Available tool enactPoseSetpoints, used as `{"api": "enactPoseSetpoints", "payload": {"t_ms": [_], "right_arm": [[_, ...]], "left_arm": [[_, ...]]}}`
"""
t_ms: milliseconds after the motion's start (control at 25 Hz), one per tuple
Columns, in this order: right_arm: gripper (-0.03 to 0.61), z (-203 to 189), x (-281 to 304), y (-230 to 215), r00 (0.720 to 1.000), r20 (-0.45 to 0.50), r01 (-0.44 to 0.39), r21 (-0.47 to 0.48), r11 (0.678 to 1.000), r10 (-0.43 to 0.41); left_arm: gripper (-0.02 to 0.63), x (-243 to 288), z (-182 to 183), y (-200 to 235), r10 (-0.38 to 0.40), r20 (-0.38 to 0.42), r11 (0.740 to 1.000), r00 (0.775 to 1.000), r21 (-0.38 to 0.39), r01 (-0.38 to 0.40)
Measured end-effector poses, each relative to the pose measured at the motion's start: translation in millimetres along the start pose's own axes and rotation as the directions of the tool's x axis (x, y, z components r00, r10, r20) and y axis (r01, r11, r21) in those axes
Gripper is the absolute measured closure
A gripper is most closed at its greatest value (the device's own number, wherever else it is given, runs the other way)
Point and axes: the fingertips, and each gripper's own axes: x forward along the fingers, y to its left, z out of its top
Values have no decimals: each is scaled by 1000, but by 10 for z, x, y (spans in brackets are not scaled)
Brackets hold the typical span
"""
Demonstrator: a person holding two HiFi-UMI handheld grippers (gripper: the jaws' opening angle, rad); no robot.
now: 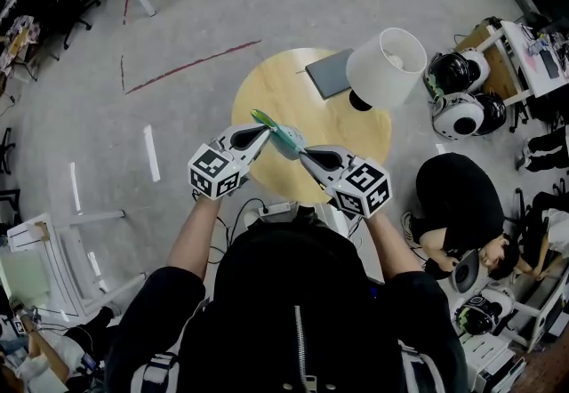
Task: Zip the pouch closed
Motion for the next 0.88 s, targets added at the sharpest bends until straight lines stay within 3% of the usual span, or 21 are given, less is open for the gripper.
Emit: {"api": "enactPoseSetpoints", "payload": {"t_ms": [280,880], "right_arm": [[568,-18,-45,-23,1000,3,6,11,1000,-6],[568,-69,-68,-21,1000,0,-1,22,1000,1]], "left_arm": [[607,-55,-25,150,43,1,998,999,-36,-43],[607,-76,-123,229,78,-29,997,997,-19,-78]]}}
